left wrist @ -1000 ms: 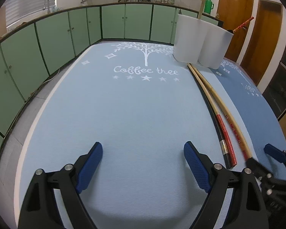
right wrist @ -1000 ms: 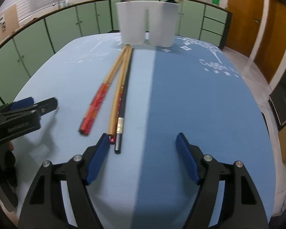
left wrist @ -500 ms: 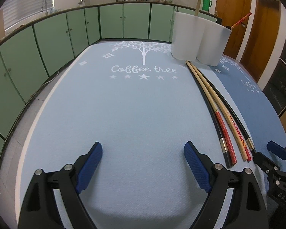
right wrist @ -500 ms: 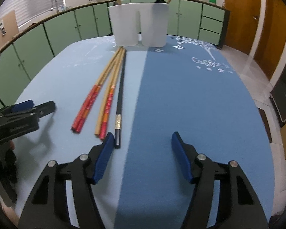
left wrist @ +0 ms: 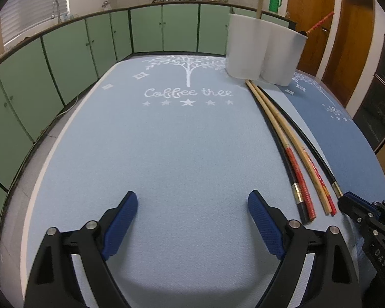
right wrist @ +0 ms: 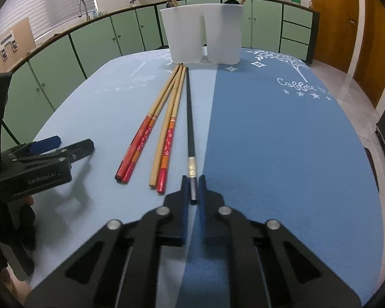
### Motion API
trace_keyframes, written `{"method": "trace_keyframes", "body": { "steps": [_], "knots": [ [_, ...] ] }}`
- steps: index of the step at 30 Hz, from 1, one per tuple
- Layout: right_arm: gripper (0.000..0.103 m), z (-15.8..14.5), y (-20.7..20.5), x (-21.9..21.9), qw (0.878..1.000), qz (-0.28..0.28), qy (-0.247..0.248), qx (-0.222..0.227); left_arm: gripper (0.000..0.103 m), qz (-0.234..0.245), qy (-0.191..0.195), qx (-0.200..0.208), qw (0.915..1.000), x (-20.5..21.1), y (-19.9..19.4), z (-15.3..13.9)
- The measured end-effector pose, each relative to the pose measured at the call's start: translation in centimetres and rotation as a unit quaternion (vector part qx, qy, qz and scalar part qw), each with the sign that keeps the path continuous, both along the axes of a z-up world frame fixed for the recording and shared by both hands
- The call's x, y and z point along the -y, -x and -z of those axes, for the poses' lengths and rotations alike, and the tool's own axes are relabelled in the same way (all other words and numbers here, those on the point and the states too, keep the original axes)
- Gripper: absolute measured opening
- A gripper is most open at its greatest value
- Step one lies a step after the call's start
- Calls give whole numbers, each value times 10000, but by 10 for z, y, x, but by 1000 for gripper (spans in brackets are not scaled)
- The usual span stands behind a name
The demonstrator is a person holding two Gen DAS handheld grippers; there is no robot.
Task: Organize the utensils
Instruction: 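Grasp a black chopstick with the right tool while the left tool grasps another black chopstick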
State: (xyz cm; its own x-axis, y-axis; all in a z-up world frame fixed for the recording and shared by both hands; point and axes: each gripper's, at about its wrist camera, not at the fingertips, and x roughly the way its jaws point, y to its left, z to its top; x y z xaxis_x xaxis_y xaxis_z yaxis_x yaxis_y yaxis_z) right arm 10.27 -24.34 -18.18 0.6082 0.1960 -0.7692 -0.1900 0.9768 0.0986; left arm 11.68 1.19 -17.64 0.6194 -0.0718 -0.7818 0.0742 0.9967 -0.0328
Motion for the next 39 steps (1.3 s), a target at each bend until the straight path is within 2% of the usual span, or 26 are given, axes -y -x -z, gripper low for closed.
{"method": "trace_keyframes", "body": {
  "steps": [4,8,12,15,19,26,29,33,39],
  "knots": [
    [6,-1,0,9,9998,188,13,4,86,265,131,1,9996,13,5,-1],
    [6,-2,-2,29,9988,495,-2,-7,86,589,92,-11,9982,31,11,-2],
    [6,-1,-4,43,9981,620,-27,-10,86,708,142,-11,9974,42,15,-3],
    [6,0,-6,47,9981,614,-67,-18,86,779,22,-23,9970,49,16,-1],
    [6,0,-5,48,9981,609,-49,2,88,772,-15,-48,9970,51,15,0],
    [8,1,-3,49,9984,563,-56,13,88,383,49,-5,9993,39,15,-2],
    [11,0,-3,47,9985,535,-68,21,84,437,-42,-5,9990,44,14,-1],
    [25,-2,-1,48,9989,426,-174,57,80,476,-62,4,9988,50,12,-1],
    [23,-3,6,59,9983,462,-351,73,74,481,-63,28,9988,51,13,-1]
  ]
}}
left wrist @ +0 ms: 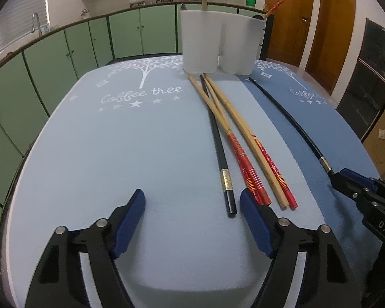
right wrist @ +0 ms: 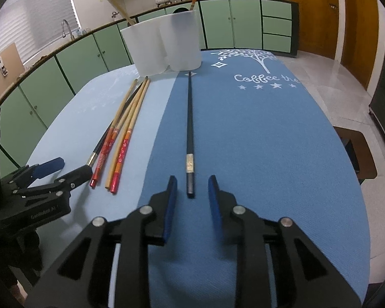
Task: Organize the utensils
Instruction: 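Grasp a black chopstick with the right tool while the left tool grasps another black chopstick, then lift both black chopsticks and lower them into the white holder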
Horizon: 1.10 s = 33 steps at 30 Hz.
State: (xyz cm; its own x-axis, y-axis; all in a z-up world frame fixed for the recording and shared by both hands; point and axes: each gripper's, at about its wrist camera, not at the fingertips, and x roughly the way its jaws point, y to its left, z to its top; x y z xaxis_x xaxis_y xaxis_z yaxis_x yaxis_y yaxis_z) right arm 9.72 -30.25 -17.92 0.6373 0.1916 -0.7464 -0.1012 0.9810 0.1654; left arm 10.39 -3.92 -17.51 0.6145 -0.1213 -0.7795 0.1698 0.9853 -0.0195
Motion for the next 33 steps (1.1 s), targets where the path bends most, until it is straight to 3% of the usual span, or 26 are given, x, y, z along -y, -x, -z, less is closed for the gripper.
{"method": "trace_keyframes", "body": {
  "steps": [4,10,14,18,25,33],
  "knots": [
    [24,1,-2,-4,10000,-55,68,-10,71,17,-43,-4,10000,2,-1,0],
    [15,3,-3,-3,9999,-17,104,-25,55,45,-47,34,10000,7,-1,-1],
    [6,4,-4,-3,9999,24,109,-34,29,125,-31,63,9999,14,-1,-2],
    [6,3,-3,-4,9999,51,145,-14,8,158,-62,83,9998,21,-1,-2],
    [6,-11,4,-1,9998,107,121,102,7,98,67,146,9998,12,8,-16],
    [6,-43,13,0,9989,120,182,419,7,-17,154,666,9977,-8,31,-68]
  ]
}}
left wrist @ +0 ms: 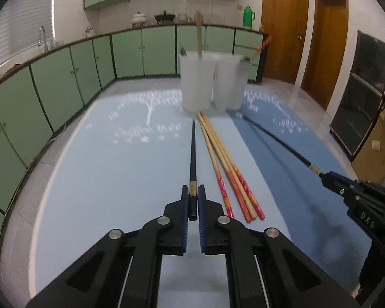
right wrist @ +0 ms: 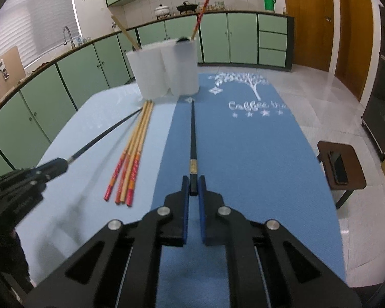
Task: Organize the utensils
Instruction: 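Lift both black chopsticks and lower them into the white holder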
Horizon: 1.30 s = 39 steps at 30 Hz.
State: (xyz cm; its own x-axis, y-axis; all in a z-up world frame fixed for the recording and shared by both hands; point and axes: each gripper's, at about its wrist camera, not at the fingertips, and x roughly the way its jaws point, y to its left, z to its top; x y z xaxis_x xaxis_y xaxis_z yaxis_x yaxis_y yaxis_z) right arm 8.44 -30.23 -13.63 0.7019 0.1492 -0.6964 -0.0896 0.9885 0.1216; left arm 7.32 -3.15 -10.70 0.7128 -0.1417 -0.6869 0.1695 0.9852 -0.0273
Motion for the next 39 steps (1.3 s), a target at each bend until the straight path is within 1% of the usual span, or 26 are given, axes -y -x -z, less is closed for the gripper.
{"method": "trace_keyframes", "body": {
  "steps": [5,9,13,17,21,27,30,35,39],
  "knots": [
    [6,-19,-2,3,9999,4,-50,138,7,-11,144,321,9994,-8,0,-33],
    [6,-43,-6,5,9993,-52,-65,362,7,30,233,654,9976,-9,-3,-61],
    [6,-72,-13,6,9981,-139,-108,595,7,86,306,879,9956,-9,-10,-82],
    [6,-97,-25,6,9968,-258,-172,743,7,133,329,1019,9942,-7,-19,-98],
    [6,-118,-39,4,9954,-397,-177,852,7,245,393,1071,9932,-5,-30,-110],
    [6,-149,-63,0,9941,-625,-61,882,7,350,395,1149,9920,1,-43,-123],
    [6,-161,-73,-1,9936,-714,-112,864,7,399,431,1220,9908,4,-46,-131],
    [6,-187,-81,-2,9911,-893,-77,987,7,523,544,1485,9860,8,-53,-157],
    [6,-214,-91,5,9884,-977,-206,1147,7,608,630,1759,9805,13,-61,-184]
  ]
}}
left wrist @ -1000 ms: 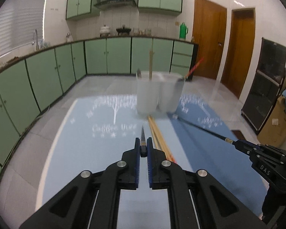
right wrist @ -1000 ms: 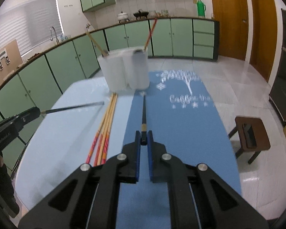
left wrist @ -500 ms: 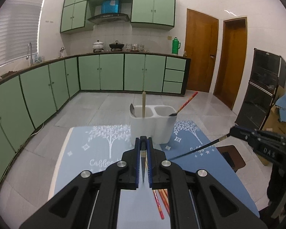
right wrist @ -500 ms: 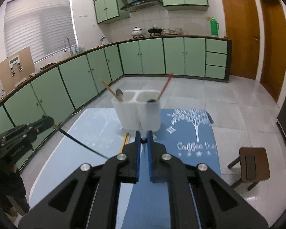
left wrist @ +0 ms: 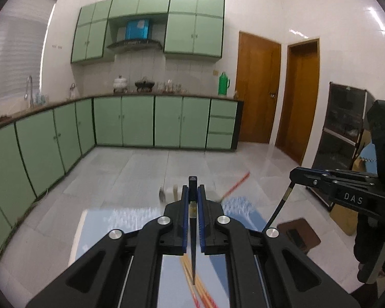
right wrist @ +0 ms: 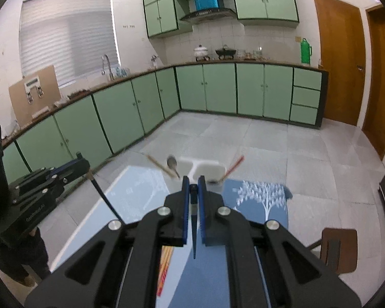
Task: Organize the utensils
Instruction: 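Lift both black chopsticks and lower them into the white holder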
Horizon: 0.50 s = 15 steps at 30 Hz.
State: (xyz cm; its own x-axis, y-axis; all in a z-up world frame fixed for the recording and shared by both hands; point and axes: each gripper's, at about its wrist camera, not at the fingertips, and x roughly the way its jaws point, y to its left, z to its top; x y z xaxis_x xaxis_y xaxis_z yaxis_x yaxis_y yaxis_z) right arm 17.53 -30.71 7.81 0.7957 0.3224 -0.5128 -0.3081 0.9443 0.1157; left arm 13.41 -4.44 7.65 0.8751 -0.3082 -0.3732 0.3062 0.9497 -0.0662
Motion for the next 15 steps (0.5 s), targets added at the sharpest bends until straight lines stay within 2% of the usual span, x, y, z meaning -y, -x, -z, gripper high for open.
{"method": "trace_keyframes", "body": {
  "steps": [4,8,12,15],
  "knots": [
    [6,-38,-16,2,9992,-10,-58,404,7,22,74,399,9992,7,-19,-33],
    [6,-68,-49,6,9976,120,-116,665,7,-4,152,672,9976,16,-51,-55],
    [6,-78,-85,9,9967,263,-103,760,7,-91,227,806,9964,21,-86,-62],
    [6,-72,-113,10,9967,283,-133,748,7,-137,351,833,9958,24,-118,-59]
  ]
}}
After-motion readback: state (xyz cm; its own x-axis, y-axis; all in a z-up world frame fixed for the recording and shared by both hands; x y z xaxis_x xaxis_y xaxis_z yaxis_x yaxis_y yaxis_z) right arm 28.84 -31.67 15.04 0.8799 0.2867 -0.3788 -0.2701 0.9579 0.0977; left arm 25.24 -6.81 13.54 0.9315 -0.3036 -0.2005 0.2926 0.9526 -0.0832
